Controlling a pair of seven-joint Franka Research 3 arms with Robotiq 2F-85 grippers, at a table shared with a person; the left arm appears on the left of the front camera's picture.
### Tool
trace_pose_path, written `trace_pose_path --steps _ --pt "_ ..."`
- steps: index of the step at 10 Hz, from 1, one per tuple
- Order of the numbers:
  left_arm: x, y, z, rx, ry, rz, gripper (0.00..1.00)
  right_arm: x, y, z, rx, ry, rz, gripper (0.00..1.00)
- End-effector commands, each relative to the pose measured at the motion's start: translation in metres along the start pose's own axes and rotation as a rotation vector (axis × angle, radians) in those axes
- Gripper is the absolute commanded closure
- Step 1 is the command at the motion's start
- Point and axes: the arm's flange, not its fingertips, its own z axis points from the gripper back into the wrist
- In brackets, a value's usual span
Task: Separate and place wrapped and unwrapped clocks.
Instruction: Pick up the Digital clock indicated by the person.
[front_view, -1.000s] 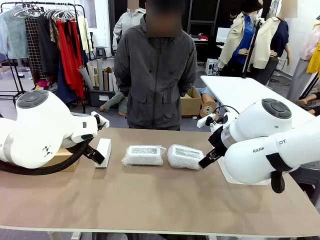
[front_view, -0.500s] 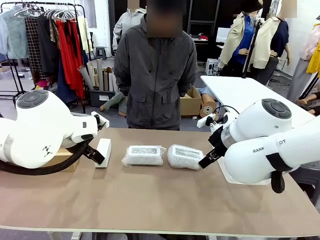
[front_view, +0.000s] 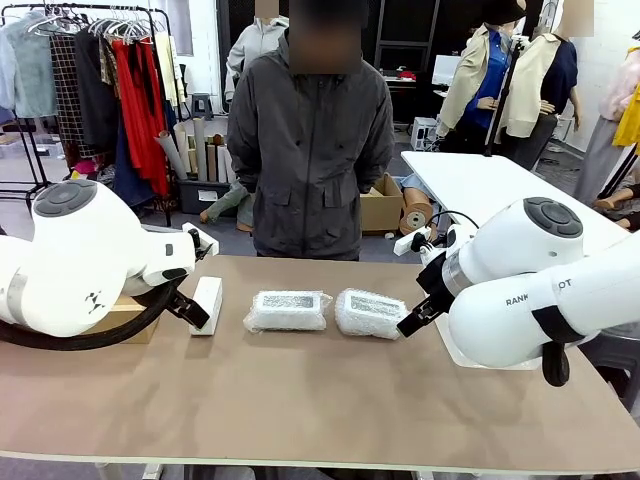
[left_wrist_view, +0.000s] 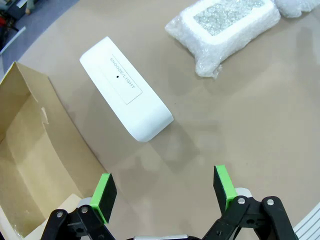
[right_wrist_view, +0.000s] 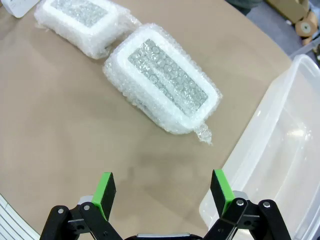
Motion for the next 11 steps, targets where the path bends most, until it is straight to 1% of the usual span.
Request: trace_pose_path --steps 1,2,3,5,6,7,8,9,10,11 --pt "0.0 0.0 0.0 0.0 0.0 0.0 0.0 0.0 0.0 0.0 0.0 0.0 0.0 0.0" --pt "0.001 -0.006 -0.001 -0.047 0.035 -0.017 0.0 0.0 0.0 0.0 0.0 0.0 0.0 0.0" --pt "0.0 -0.005 0.002 -0.105 0.056 -0.046 0.0 0.002 0.003 0.001 0.031 0.004 0.016 0.0" --pt "0.011 0.002 0.019 -0.179 0.069 -0.095 0.0 0.011 0.008 0.009 0.078 0.021 0.055 0.0" --pt "0.017 0.006 0.032 -0.213 0.067 -0.126 0.0 0.016 0.015 0.015 0.136 0.042 0.081 0.0" --pt "0.024 0.007 0.042 -0.249 0.05 -0.174 0.0 0.023 0.014 0.022 0.188 0.061 0.106 0.0" --pt "0.03 0.013 0.053 -0.276 0.028 -0.259 0.0 0.032 0.013 0.032 0.235 0.078 0.134 0.0" --pt "0.035 0.022 0.06 -0.294 0.0 -0.321 0.0 0.043 0.009 0.042 0.277 0.076 0.169 0.0" --pt "0.043 0.031 0.069 -0.314 -0.054 -0.417 0.0 0.05 0.006 0.05 0.32 0.068 0.207 0.0" --pt "0.049 0.039 0.076 -0.352 -0.13 -0.522 0.0 0.061 -0.001 0.062 0.364 0.048 0.269 0.0"
